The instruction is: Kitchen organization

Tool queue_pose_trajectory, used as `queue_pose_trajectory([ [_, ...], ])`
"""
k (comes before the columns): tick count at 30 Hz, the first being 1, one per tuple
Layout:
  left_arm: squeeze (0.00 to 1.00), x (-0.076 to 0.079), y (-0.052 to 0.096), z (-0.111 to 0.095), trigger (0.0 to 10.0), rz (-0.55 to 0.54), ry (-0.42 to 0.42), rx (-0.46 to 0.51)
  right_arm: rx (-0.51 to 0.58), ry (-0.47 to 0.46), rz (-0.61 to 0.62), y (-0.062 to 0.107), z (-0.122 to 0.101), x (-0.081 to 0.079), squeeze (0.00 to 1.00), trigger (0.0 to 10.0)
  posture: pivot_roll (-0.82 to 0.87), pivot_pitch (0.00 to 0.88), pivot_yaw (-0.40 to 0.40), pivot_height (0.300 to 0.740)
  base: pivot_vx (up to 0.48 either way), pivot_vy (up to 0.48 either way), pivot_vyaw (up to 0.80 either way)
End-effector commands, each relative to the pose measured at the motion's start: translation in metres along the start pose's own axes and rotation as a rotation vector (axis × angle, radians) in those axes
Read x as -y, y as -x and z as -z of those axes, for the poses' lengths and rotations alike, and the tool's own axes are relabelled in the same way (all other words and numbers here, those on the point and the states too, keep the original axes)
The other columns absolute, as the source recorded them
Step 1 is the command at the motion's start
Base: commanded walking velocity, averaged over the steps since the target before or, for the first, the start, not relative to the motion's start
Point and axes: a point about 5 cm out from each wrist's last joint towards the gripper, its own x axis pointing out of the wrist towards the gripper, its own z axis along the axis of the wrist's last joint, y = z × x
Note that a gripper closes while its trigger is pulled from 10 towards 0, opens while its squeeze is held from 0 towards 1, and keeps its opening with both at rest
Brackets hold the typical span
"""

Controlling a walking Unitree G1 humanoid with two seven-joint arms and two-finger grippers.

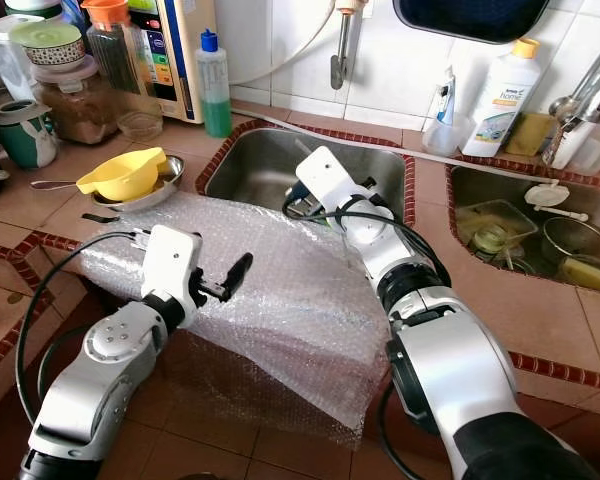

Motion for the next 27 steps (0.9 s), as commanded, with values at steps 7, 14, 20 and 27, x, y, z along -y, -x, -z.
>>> queue_pose_trajectory([
  [7,0.65,-0.001,0.002,-0.004,10.0,0.003,-0.004,-0.011,-0.050,0.036,-0.049,0.004,0.015,-0.005,1.00,10.0,0.27,0.007,-0.039,0.740,0.000,0.000,0.00],
  [14,0.44,0.000,0.001,-0.005,10.0,0.001,-0.008,-0.020,-0.092,0.083,-0.167,0.006,0.027,-0.024,1.00,10.0,0.27,0.006,-0.048,0.740,0.000,0.000,0.00],
  [20,0.40,-0.005,0.000,-0.006,10.0,-0.015,-0.012,-0.019,-0.075,0.062,-0.177,0.005,0.023,-0.025,1.00,10.0,0.26,0.003,-0.050,0.740,0.000,0.000,0.00],
  [27,0.33,-0.007,-0.004,-0.007,10.0,-0.031,-0.015,-0.010,0.009,-0.037,-0.102,0.004,0.011,-0.014,1.00,10.0,0.25,0.000,-0.056,0.740,0.000,0.000,0.00],
])
